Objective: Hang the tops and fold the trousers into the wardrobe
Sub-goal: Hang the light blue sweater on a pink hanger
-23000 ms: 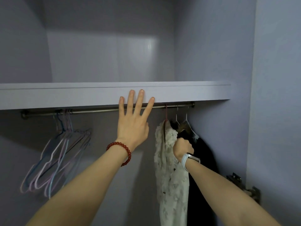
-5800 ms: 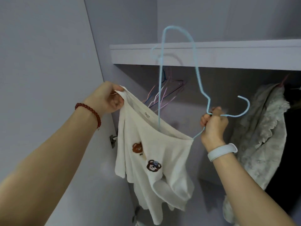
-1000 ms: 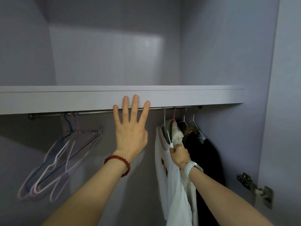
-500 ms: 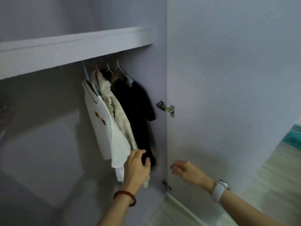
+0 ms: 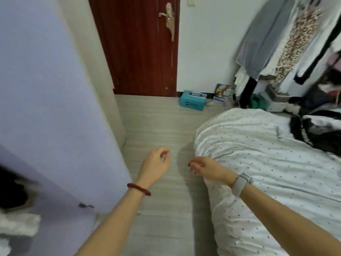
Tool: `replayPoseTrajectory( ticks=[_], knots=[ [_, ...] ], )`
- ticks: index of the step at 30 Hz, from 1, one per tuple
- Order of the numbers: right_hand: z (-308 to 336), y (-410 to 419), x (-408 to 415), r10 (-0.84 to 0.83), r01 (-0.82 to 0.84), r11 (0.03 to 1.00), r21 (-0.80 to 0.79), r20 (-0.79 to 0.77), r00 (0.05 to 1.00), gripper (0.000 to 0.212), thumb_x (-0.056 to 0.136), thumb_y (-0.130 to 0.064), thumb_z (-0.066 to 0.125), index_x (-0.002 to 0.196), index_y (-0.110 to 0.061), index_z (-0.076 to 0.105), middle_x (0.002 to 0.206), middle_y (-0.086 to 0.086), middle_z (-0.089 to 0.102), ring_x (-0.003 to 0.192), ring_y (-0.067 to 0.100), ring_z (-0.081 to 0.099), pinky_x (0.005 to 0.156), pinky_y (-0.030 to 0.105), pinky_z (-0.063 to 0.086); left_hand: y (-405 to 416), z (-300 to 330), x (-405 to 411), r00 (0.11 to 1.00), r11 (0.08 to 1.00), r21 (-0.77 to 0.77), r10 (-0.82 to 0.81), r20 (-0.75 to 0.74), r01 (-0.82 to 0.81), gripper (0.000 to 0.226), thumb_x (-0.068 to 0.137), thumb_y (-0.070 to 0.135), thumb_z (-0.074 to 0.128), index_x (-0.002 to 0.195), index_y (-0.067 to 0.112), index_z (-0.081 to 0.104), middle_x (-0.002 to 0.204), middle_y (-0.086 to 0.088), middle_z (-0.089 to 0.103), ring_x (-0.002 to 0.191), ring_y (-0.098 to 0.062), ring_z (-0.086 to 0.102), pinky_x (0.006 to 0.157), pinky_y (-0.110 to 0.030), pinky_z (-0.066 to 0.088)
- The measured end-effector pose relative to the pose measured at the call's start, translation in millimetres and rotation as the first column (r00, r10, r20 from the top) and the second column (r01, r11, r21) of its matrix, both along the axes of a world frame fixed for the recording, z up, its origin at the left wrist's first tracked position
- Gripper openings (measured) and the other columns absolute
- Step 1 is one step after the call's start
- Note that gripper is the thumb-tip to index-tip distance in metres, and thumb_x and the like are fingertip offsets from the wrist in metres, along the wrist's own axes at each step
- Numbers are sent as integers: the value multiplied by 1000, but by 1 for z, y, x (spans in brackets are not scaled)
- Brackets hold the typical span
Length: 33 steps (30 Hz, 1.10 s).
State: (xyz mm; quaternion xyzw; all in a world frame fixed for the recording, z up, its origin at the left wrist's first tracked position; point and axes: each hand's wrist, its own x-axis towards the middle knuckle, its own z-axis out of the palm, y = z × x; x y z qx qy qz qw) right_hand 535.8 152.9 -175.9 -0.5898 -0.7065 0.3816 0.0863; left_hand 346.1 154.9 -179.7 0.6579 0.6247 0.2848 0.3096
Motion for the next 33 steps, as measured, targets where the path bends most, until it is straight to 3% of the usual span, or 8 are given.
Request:
replayPoseTrajectory(
  ticks=[3,8,11,15,22,26,30,33],
  knots=[
    [3,7,74,-156,157,988,3,-25,987,31,98,-13,39,105,6,62,103,19,67,92,28,63,86,32,46,27,-7,76,995,995,-33,-95,37,96,21,90,10,55,108,7,65,107,-8,65,99,-22,60,90,-32,46],
    [-6,41,143,-316,314,949,-32,-77,946,29,98,-16,38,111,-2,61,102,11,68,91,23,64,80,23,45,82,-8,146,980,979,-63,-191,48,194,24,93,15,51,114,10,62,112,-3,63,104,-18,58,89,-24,43],
    [-16,83,166,-412,409,911,-50,-144,900,28,98,-15,38,111,-4,60,97,10,67,81,17,61,68,16,45,139,-15,170,976,974,-69,-211,46,214,25,94,14,51,116,9,61,115,-4,63,101,-14,56,84,-18,39],
    [-31,185,186,-497,497,866,-59,-229,837,28,98,-16,38,114,-6,59,91,3,64,74,11,59,63,13,44,250,-25,195,971,971,-53,-230,57,233,24,94,13,50,115,7,61,115,-5,63,93,-10,52,80,-15,36],
    [-34,398,199,-618,618,779,-106,-293,729,29,98,-16,37,115,-4,58,92,5,64,76,13,59,62,12,43,466,-24,202,965,959,-101,-263,12,263,25,94,12,49,116,6,60,115,-8,63,98,-14,55,81,-16,38],
    [-35,482,219,-655,639,753,-158,-275,704,29,99,-15,36,116,-4,57,94,7,65,80,16,60,64,13,45,567,-20,224,955,943,-153,-294,25,295,25,95,14,48,116,10,59,115,-6,62,100,-13,55,82,-18,39],
    [-43,563,255,-737,722,668,-177,-291,610,28,98,-12,38,115,-1,58,92,8,65,73,14,59,59,12,44,658,-20,267,932,917,-168,-361,40,363,24,95,16,49,115,12,60,113,-5,63,103,-14,56,82,-18,40],
    [-54,628,285,-766,755,628,-185,-315,560,28,99,-13,37,115,-1,57,90,7,65,74,16,60,63,18,46,722,-27,298,909,894,-171,-416,20,413,23,94,16,50,114,11,61,111,-3,63,103,-15,58,83,-18,41]
  ],
)
